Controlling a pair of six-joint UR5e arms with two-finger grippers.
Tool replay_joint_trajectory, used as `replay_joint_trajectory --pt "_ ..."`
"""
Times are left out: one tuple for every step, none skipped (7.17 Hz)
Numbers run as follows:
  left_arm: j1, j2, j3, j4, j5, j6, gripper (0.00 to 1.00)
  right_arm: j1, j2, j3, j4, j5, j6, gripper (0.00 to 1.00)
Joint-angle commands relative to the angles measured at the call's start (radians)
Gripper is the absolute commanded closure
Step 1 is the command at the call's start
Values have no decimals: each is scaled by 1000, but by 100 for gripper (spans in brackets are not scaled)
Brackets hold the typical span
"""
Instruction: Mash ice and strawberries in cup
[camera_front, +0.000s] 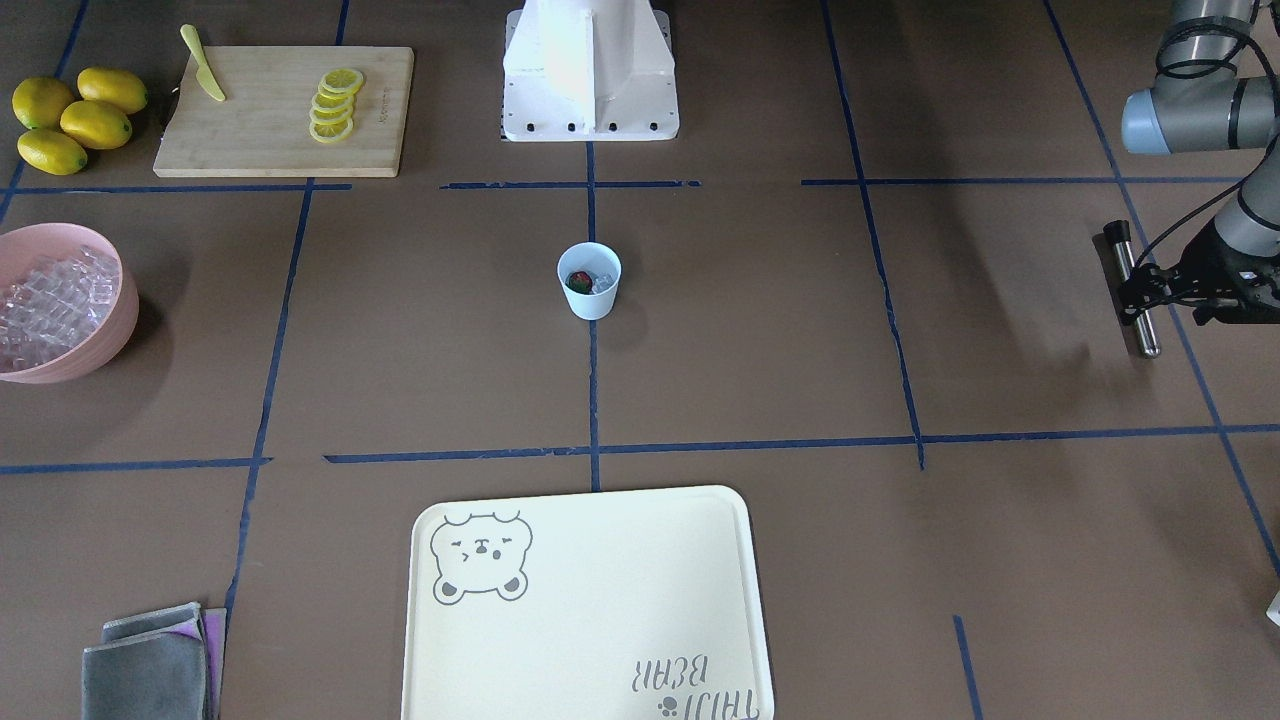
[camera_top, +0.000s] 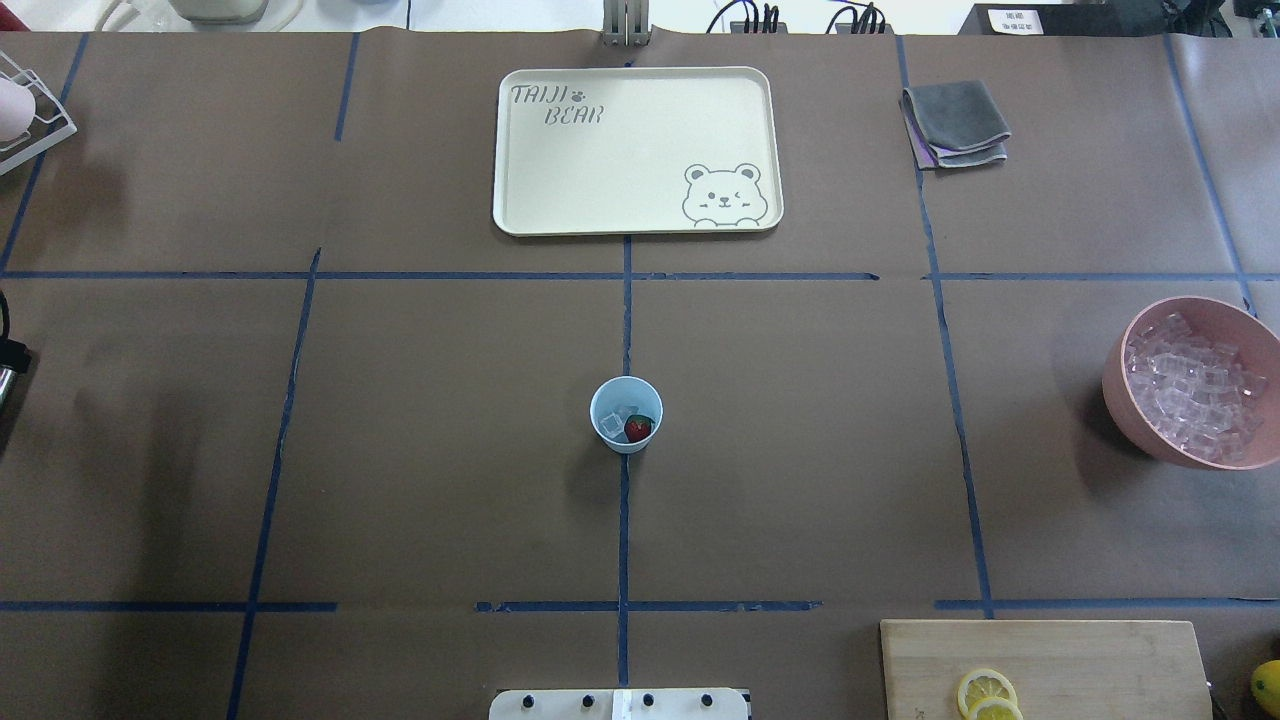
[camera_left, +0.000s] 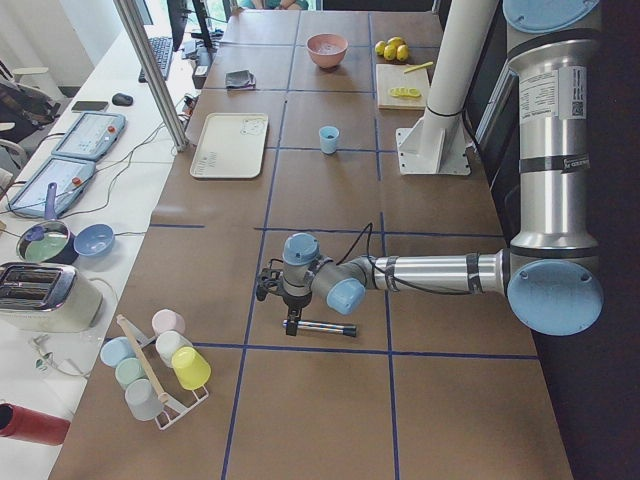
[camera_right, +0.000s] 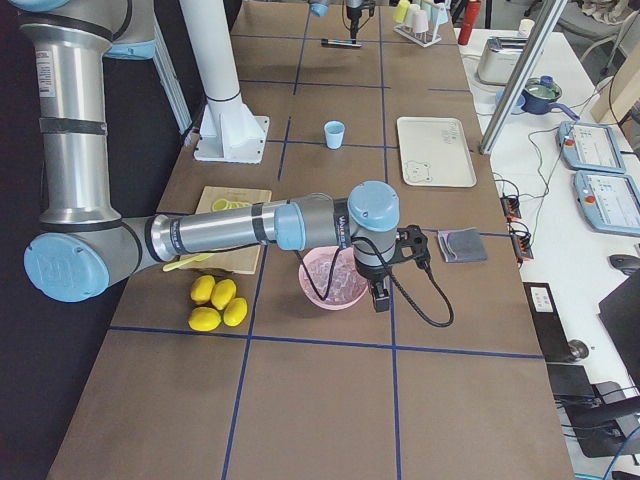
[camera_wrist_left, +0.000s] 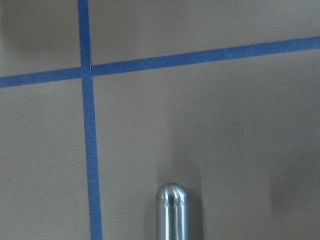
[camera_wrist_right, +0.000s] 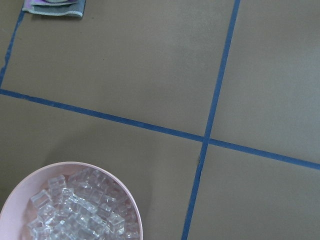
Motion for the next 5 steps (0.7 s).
replay_joint_trajectory --pt "-120 -26 -179 355 -40 230 0 0 0 -1 0 -2 -2 1" --pt "-194 -78 -247 550 -40 365 0 0 0 -5 -2 -4 -2 1" --pt "-265 -104 -249 635 -47 476 0 0 0 -7 -2 -4 -2 1" --pt "-356 -106 -218 660 -134 567 0 0 -3 -7 -2 -4 -2 1" --pt "-458 -101 -141 661 -284 641 0 0 -7 -16 -3 1 -2 1"
